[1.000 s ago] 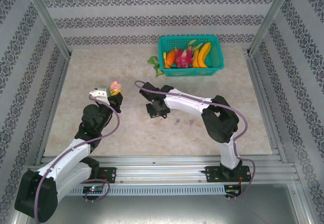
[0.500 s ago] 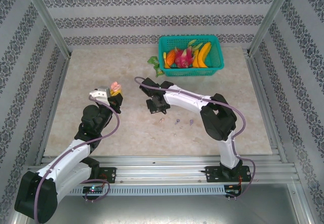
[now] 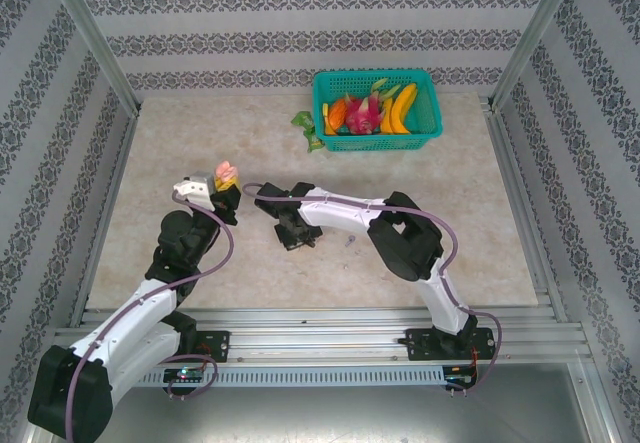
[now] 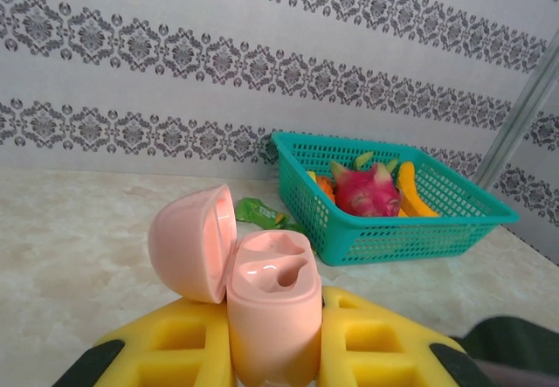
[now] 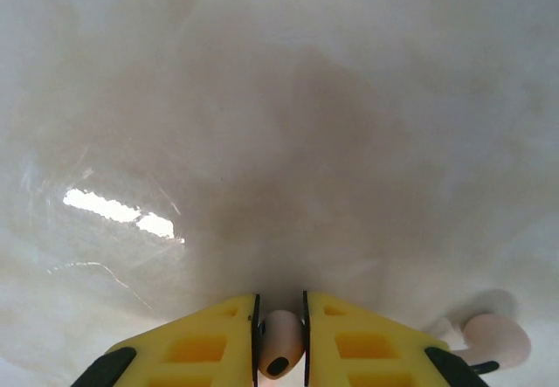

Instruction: Insert the wireless bluetooth earbuds into the charging case

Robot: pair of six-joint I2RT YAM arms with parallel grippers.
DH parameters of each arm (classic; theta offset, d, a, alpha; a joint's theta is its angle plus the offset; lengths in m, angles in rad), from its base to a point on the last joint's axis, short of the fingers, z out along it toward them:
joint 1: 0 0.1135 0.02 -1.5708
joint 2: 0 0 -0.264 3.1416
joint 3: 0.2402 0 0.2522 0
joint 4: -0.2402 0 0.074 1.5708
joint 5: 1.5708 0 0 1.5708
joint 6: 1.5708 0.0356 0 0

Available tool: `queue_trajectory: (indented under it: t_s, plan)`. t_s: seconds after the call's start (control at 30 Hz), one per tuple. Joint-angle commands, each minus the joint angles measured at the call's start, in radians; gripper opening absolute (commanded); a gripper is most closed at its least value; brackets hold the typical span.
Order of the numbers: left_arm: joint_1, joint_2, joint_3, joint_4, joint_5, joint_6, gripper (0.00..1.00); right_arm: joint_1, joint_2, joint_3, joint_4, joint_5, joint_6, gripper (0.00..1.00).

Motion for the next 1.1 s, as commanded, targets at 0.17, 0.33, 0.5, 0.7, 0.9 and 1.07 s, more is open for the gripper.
queue_trajectory:
  t_s: [0.17, 0.33, 0.5, 0.7, 0.9, 1.07]
  plan:
    - [0.016, -0.022, -0.012, 0.036, 0.121, -0.031, 0.00, 0.007, 0.048, 0.059, -0.058, 0.006, 0.032, 0.24]
    - [0.016, -0.036, -0.015, 0.038, 0.111, -0.038, 0.00, 0.005, 0.046, 0.085, -0.065, -0.007, 0.033, 0.29]
    - [0.015, -0.046, -0.015, 0.031, 0.098, -0.036, 0.00, 0.004, -0.004, 0.073, -0.040, -0.040, 0.044, 0.35]
    - [0.015, -0.049, -0.016, 0.029, 0.079, -0.034, 0.00, -0.002, -0.072, 0.018, -0.009, -0.045, 0.075, 0.42]
    - [0.018, -0.051, -0.013, 0.028, 0.075, -0.028, 0.00, -0.005, -0.089, -0.032, 0.008, -0.047, 0.089, 0.43]
    - [0.017, -0.049, -0.009, 0.026, 0.073, -0.027, 0.00, -0.003, -0.093, -0.067, 0.035, -0.066, 0.109, 0.44]
